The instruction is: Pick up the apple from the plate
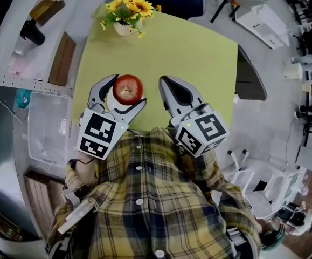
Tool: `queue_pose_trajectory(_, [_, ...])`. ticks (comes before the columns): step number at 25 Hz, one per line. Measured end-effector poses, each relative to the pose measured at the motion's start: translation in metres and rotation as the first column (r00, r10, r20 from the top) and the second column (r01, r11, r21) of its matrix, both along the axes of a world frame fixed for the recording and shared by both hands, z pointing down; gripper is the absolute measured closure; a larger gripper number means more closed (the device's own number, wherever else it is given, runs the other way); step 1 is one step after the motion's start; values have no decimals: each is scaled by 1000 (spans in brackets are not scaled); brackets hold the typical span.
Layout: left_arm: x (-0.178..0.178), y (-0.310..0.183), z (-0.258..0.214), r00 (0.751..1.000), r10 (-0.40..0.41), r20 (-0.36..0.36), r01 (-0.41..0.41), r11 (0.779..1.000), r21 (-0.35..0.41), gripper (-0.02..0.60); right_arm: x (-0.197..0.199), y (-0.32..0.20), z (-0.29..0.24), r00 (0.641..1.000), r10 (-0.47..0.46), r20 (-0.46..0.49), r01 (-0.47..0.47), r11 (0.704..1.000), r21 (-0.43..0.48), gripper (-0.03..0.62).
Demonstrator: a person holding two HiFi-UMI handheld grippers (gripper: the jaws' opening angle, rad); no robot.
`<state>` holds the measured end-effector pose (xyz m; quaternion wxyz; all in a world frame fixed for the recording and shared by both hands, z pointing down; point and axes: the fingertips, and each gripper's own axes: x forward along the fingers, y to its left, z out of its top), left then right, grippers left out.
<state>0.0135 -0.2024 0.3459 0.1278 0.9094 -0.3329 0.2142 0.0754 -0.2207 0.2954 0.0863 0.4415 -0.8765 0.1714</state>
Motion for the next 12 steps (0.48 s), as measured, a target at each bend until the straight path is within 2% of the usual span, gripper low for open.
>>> queue_pose_trajectory(12, [0, -7, -7, 1000, 6, 6, -6, 1000, 17, 166, -4, -3, 1, 1000, -14, 16, 14, 1000, -2, 597])
